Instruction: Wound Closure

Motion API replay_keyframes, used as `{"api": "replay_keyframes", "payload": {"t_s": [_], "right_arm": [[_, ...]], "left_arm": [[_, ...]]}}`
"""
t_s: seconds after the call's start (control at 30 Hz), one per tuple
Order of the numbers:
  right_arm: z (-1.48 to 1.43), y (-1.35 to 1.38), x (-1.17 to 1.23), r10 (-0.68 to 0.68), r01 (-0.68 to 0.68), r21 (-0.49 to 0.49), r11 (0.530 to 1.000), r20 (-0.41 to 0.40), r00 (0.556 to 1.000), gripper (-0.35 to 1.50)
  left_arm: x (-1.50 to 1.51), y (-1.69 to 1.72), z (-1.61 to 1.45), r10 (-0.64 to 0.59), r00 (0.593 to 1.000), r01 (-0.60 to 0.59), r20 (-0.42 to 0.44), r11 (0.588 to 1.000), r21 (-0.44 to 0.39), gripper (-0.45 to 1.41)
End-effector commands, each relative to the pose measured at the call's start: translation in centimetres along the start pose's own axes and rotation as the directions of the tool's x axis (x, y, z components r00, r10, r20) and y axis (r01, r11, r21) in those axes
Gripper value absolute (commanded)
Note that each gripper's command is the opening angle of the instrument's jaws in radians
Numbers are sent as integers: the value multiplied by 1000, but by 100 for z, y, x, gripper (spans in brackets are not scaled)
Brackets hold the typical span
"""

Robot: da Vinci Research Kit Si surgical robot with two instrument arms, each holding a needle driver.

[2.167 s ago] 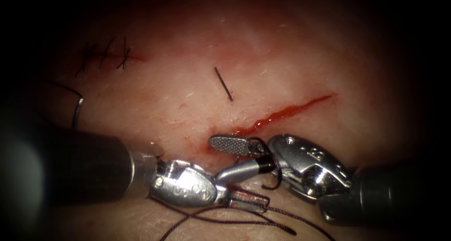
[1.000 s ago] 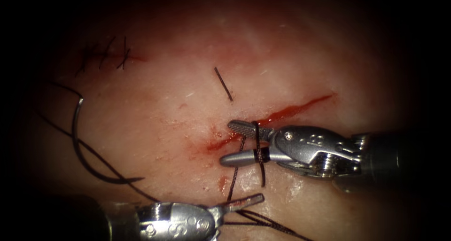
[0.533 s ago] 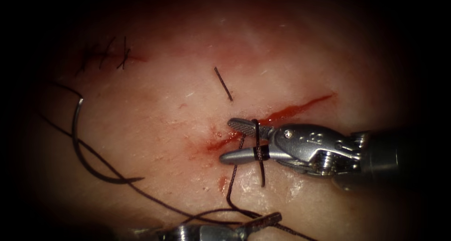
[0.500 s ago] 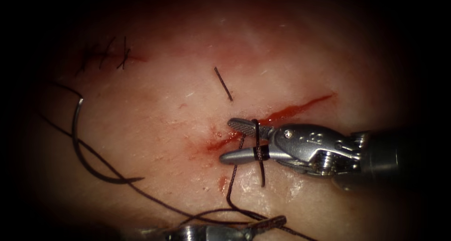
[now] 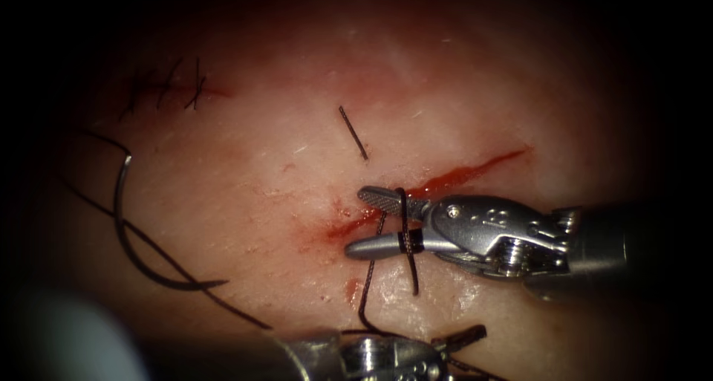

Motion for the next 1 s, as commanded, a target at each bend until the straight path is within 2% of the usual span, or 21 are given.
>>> {"api": "replay_keyframes", "payload": {"t_s": [0.03, 0.4, 1.0], "right_arm": [[8, -6, -6, 2, -2, 4, 1000, 0, 1000, 57], [8, -6, -5, -4, 4, 3, 1000, 0, 1000, 56], [7, -5, -6, -4, 4, 7, 1000, 1, 1000, 54]], "left_arm": [[-3, 11, 10, 1, 1000, -1, 5, 1000, -1, 39], [-5, 22, 28, 5, 997, -5, 77, 1000, 5, 34], [-1, 34, 53, 7, 993, -3, 116, 1000, -30, 39]]}}
